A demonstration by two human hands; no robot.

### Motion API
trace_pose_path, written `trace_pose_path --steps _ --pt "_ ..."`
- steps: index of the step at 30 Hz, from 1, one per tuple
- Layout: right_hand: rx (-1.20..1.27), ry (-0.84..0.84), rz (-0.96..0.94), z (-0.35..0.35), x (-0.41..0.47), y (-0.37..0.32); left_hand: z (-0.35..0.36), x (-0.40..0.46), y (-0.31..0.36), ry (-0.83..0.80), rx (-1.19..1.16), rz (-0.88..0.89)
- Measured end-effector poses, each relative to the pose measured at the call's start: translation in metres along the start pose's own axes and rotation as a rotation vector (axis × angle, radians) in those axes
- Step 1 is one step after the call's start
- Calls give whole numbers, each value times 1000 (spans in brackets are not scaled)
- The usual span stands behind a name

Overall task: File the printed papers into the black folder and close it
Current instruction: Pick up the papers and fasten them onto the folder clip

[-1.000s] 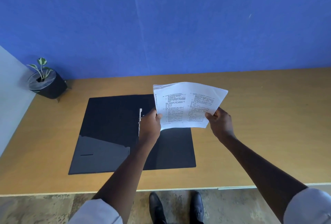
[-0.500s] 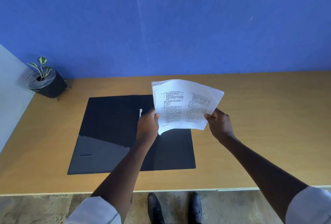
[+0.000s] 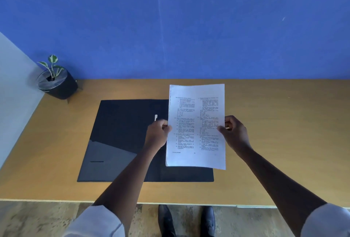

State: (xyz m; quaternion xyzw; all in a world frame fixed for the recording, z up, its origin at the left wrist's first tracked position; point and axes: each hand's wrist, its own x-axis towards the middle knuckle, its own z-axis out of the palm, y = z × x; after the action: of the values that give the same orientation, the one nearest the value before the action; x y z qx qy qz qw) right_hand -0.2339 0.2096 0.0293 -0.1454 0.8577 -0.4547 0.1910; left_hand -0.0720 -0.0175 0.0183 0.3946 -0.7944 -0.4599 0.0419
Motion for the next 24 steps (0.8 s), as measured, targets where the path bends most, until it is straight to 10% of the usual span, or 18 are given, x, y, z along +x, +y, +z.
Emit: trace_pose_path --steps 8,24 --pt "64 -70 126 26 3 20 -2 -9 -46 -172 -297 -314" --pt "13 -139 216 60 19 39 5 -11 -76 -41 -84 -351"
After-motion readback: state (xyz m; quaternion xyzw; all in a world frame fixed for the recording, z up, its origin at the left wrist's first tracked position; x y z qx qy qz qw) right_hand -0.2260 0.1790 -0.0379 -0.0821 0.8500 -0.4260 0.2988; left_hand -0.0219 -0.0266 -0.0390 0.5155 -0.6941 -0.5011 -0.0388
